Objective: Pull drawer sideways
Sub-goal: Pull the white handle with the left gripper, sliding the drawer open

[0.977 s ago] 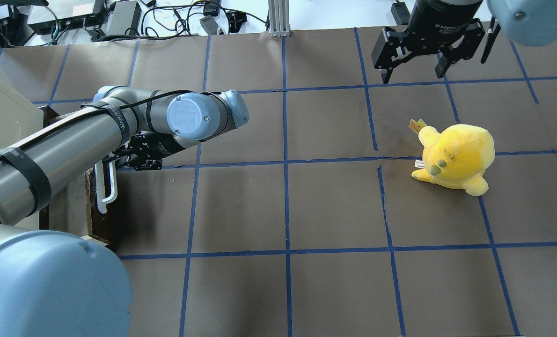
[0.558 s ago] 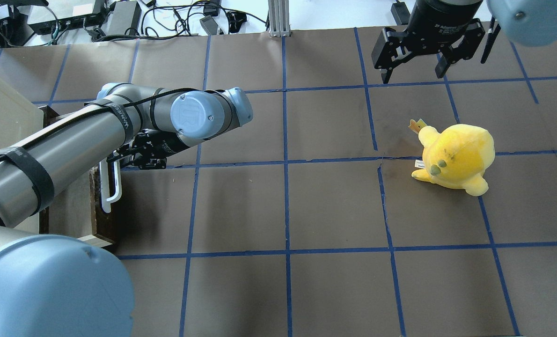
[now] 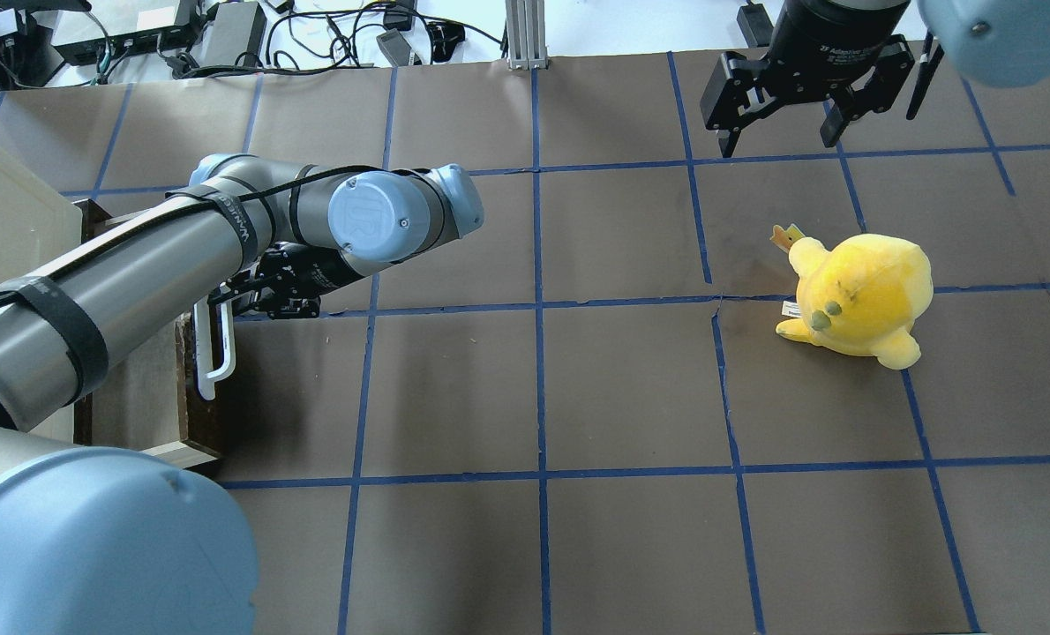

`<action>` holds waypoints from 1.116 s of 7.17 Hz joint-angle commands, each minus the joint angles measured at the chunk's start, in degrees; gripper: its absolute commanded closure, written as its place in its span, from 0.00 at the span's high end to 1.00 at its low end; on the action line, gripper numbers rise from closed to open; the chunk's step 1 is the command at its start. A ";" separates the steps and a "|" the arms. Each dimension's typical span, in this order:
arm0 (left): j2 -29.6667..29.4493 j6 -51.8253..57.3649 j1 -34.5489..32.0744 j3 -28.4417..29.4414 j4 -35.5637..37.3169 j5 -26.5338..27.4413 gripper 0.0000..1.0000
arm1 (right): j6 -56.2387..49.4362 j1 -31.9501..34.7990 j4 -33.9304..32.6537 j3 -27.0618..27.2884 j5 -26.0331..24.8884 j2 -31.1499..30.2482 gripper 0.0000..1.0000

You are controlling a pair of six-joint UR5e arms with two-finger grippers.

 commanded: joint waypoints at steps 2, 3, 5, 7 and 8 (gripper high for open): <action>0.07 0.22 -0.44 0.03 0.35 -0.23 0.26 | 0.00 0.00 0.00 0.00 0.00 0.00 1.00; 0.07 0.22 -0.52 0.03 0.35 -0.31 0.26 | 0.00 0.00 0.00 0.00 0.00 0.00 1.00; 0.07 1.53 -0.79 0.11 0.44 -0.23 0.26 | 0.00 0.00 0.00 0.00 0.00 0.00 1.00; 0.07 1.98 -0.79 0.20 1.14 -0.31 0.26 | 0.00 0.00 0.00 0.00 0.00 0.00 1.00; 0.07 1.98 -0.88 0.29 1.49 -0.92 0.26 | 0.00 0.00 0.00 0.00 0.00 0.00 1.00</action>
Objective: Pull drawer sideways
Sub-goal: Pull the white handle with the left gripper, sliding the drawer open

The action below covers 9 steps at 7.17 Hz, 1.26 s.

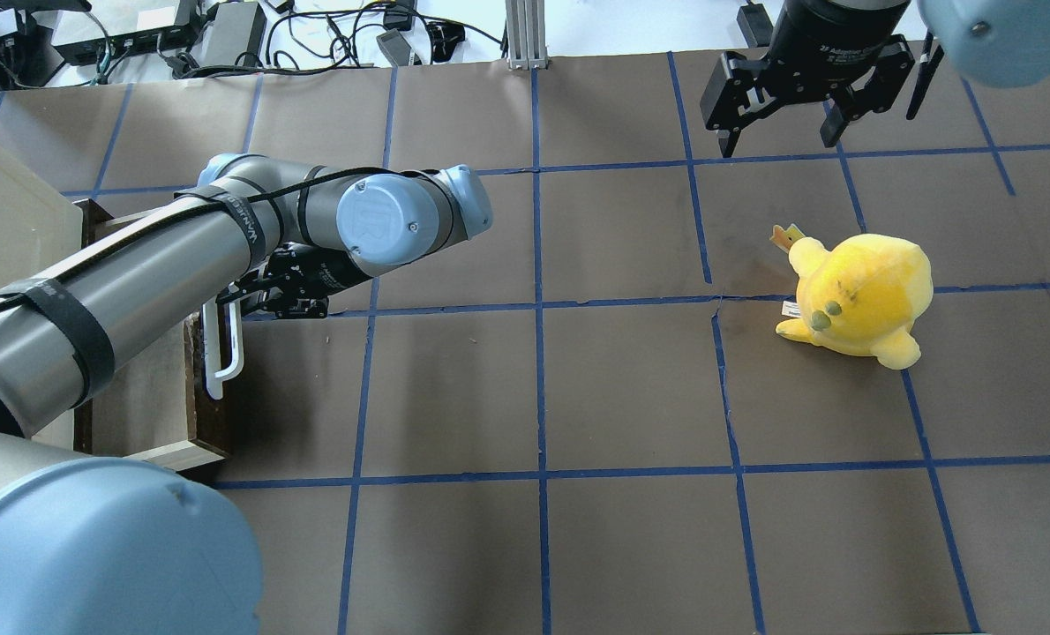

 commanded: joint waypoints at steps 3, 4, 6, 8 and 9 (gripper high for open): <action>0.00 0.12 -0.57 0.18 0.52 -0.75 0.26 | 0.00 0.00 0.00 0.00 0.00 0.00 1.00; 0.00 0.12 -0.67 0.26 0.52 -0.75 0.27 | 0.00 0.00 0.00 0.00 0.00 0.00 1.00; 0.09 0.29 -0.67 0.18 0.43 -0.06 0.73 | 0.00 0.00 0.00 0.00 0.00 0.00 1.00; 0.18 0.38 -0.67 -0.35 0.43 0.21 0.95 | 0.00 0.00 0.00 0.00 0.00 0.00 1.00; 0.52 0.82 -0.67 0.08 0.43 0.21 0.97 | -0.09 0.00 0.00 0.00 0.00 0.00 1.00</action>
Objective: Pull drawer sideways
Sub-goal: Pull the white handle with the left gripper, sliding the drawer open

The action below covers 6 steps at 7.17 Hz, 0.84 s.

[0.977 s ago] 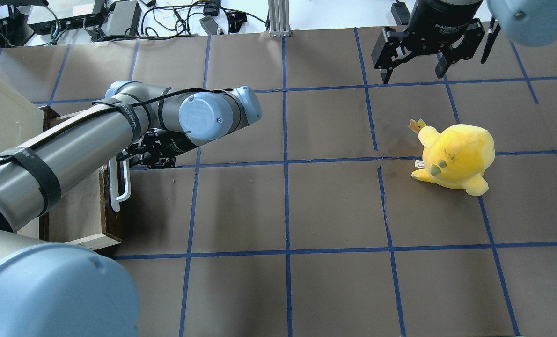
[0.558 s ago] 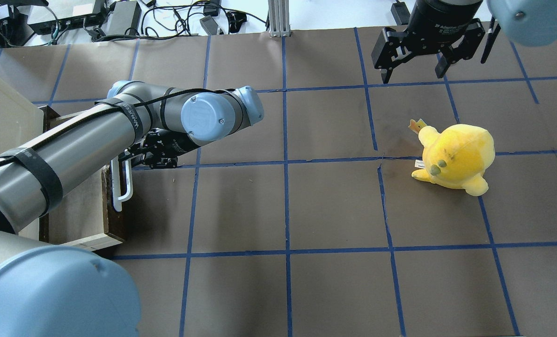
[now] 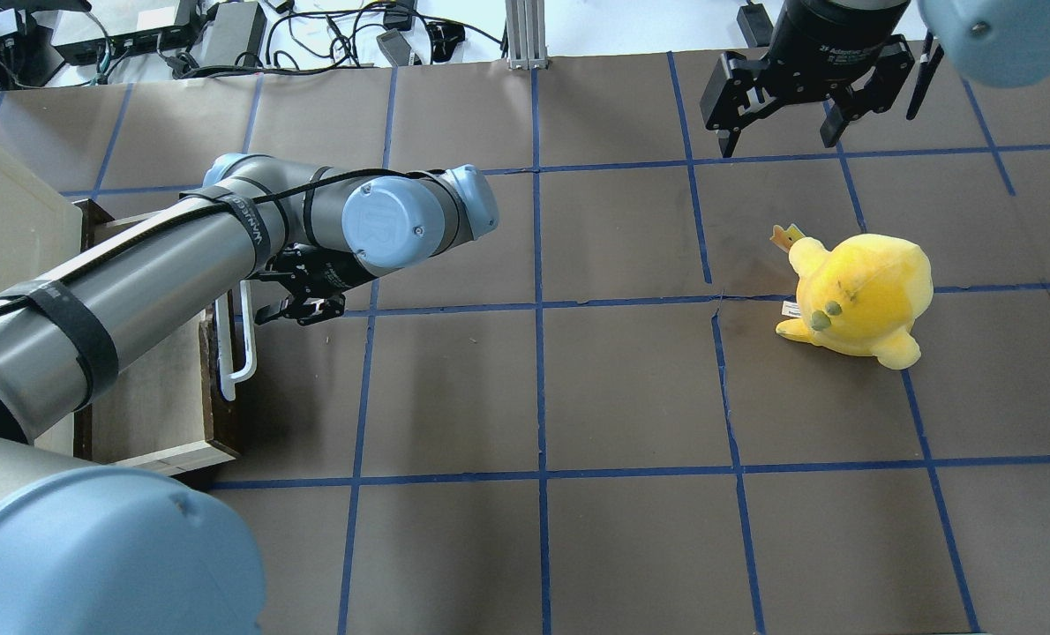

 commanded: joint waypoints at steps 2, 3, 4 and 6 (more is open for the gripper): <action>2.46 7.08 -0.18 1.58 1.39 -0.80 0.97 | 0.02 0.00 0.00 0.00 0.00 0.00 1.00; 3.34 10.42 -0.26 5.33 1.67 -4.63 0.97 | 0.02 0.00 0.00 0.00 0.00 0.00 1.00; 4.91 17.94 -0.09 10.68 1.58 -12.42 0.97 | 0.02 0.00 0.00 0.00 0.00 0.00 1.00; 10.53 26.61 1.40 14.77 1.14 -25.98 0.97 | 0.02 0.00 0.00 0.00 0.00 0.00 1.00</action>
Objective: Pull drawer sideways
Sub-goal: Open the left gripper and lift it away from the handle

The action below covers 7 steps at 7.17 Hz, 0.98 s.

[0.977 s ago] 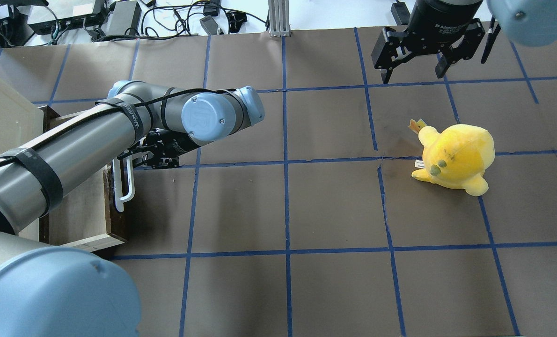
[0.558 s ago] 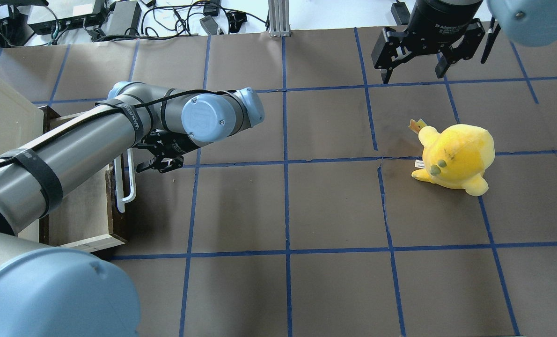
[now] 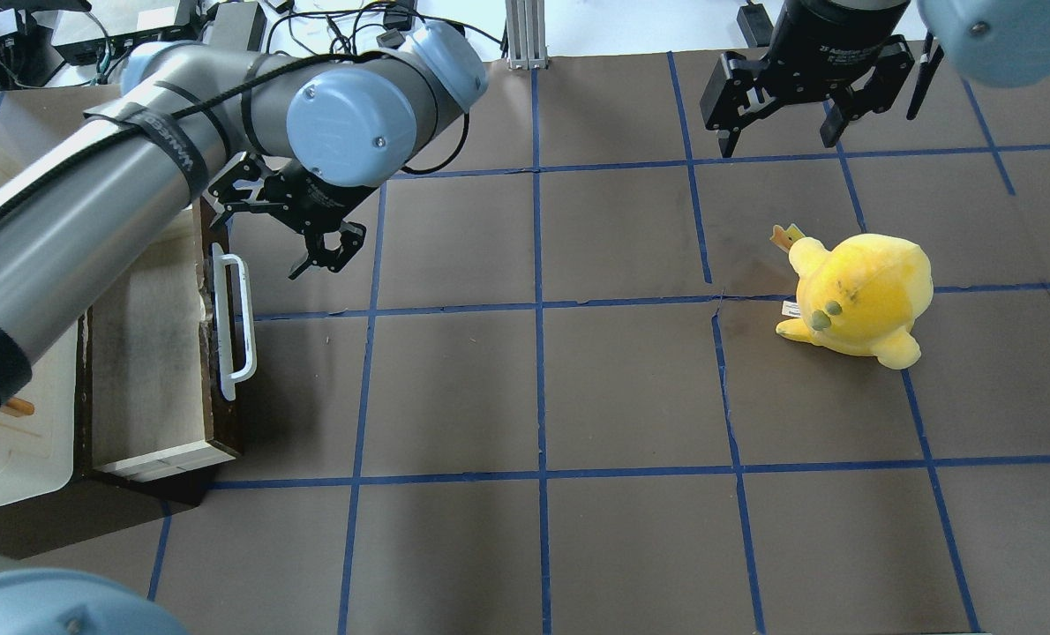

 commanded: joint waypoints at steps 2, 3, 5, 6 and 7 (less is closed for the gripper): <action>10.67 8.61 0.89 2.82 0.79 -19.62 0.94 | 0.00 0.00 0.00 0.00 0.00 0.01 1.00; 14.45 13.69 0.89 2.82 0.88 -21.14 0.93 | 0.00 0.00 0.00 0.00 0.00 0.01 1.00; 18.61 18.45 2.37 1.68 8.60 -30.45 1.00 | 0.00 0.00 0.00 0.00 0.00 0.01 1.00; 19.32 23.44 4.73 0.11 8.71 -33.52 1.00 | 0.00 0.00 0.00 0.00 0.00 0.01 1.00; 20.28 27.15 7.10 -1.73 11.14 -39.03 1.00 | 0.00 0.00 0.00 0.00 0.00 0.01 1.00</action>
